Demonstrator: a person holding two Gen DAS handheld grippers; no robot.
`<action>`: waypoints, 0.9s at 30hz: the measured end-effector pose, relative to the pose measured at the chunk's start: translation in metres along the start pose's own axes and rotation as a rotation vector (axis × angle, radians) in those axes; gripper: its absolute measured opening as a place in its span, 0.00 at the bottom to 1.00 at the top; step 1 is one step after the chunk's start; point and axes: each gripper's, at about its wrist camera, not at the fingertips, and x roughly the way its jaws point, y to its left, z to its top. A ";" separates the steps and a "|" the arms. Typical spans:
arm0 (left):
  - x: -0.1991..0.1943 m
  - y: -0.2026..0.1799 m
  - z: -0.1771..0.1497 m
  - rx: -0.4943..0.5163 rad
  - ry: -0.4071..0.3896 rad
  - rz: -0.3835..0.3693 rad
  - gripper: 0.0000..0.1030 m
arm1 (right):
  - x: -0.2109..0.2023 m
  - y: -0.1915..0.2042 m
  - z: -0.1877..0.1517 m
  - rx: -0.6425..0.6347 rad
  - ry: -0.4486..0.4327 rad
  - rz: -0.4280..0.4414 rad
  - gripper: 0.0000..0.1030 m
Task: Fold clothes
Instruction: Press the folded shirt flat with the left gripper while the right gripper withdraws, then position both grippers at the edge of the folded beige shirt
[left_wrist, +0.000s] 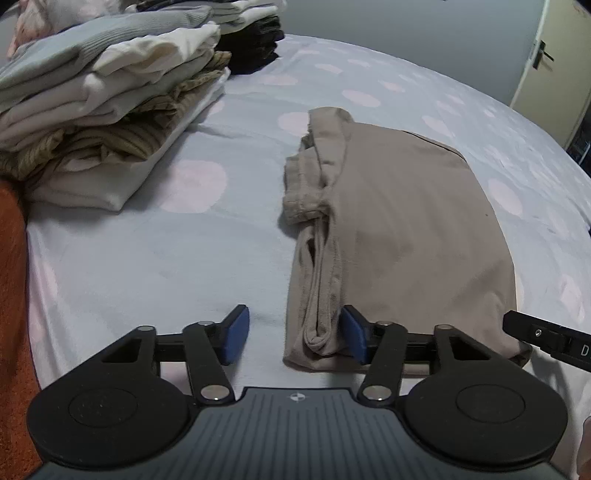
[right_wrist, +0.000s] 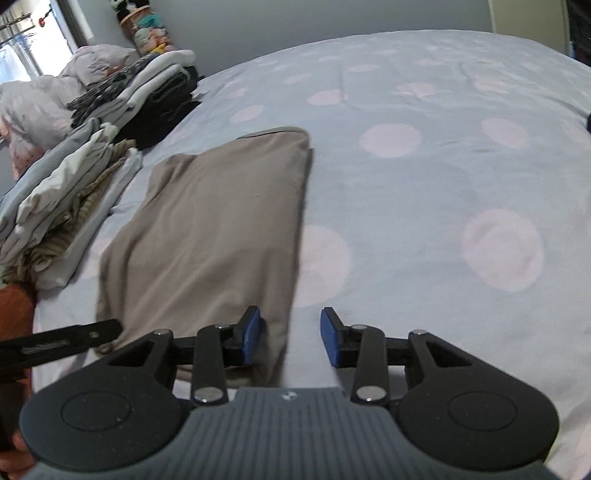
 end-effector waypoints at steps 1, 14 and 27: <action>0.000 0.000 0.000 0.000 0.001 -0.019 0.41 | -0.001 0.002 -0.001 -0.009 0.005 0.012 0.24; -0.028 -0.001 0.009 -0.008 0.030 -0.096 0.06 | -0.037 -0.001 0.024 0.060 0.043 0.077 0.03; -0.019 0.001 -0.012 -0.027 0.235 -0.062 0.06 | -0.042 -0.024 0.000 0.091 0.210 -0.093 0.00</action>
